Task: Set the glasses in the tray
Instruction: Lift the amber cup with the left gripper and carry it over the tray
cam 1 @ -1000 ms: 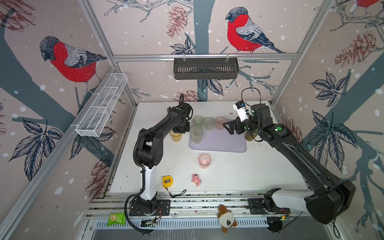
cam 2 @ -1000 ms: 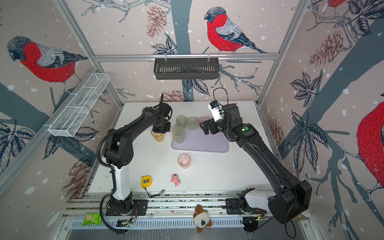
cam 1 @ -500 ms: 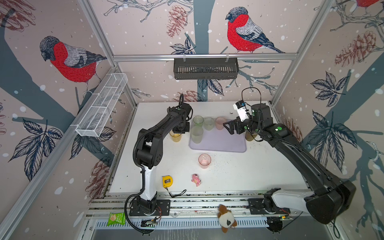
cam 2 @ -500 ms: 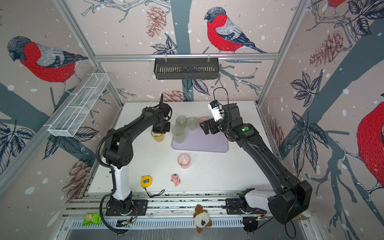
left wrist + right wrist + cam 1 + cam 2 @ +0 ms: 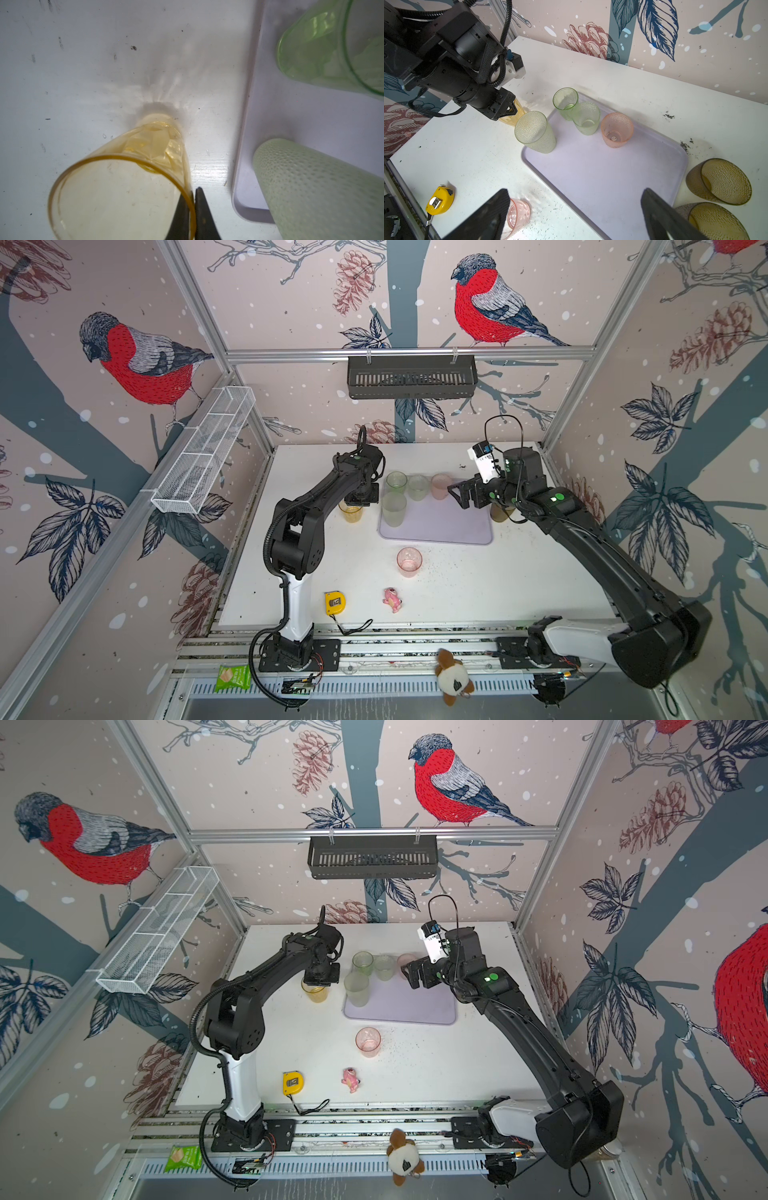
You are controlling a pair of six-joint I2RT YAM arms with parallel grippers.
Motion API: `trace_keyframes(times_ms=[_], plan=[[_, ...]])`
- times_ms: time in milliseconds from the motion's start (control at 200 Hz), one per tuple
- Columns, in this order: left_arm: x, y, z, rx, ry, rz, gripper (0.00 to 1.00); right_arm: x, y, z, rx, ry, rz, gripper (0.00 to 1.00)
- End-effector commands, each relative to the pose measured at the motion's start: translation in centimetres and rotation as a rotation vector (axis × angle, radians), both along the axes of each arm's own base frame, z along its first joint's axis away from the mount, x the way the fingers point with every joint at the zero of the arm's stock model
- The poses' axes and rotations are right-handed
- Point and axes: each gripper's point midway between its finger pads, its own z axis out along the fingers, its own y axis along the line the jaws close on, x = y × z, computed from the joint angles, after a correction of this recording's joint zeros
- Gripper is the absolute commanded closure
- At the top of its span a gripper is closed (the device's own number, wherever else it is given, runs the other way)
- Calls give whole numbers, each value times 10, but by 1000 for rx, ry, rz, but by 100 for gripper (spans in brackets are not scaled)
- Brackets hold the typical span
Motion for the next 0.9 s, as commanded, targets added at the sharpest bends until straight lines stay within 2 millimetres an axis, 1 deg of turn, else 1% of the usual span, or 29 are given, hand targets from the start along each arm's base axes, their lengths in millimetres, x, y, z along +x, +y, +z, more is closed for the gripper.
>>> trace_keyframes(times_ms=[0,215,480,790,896], plan=[[-7,7,5,30,12,5,100,-2,-3,11,7,-41,-1,1],[-6,9,15,38,1,9,100,-3,-5,11,14,-46,-6,1],[-3,6,36,38,-24,7,100,-3,-8,9,16,-47,-15,1],[5,-8,67,64,-61,-22,100,-1,-12,8,19,-45,-26,0],[10,-17,80,64,-87,-34,100,-1,-13,6,20,-43,-32,1]])
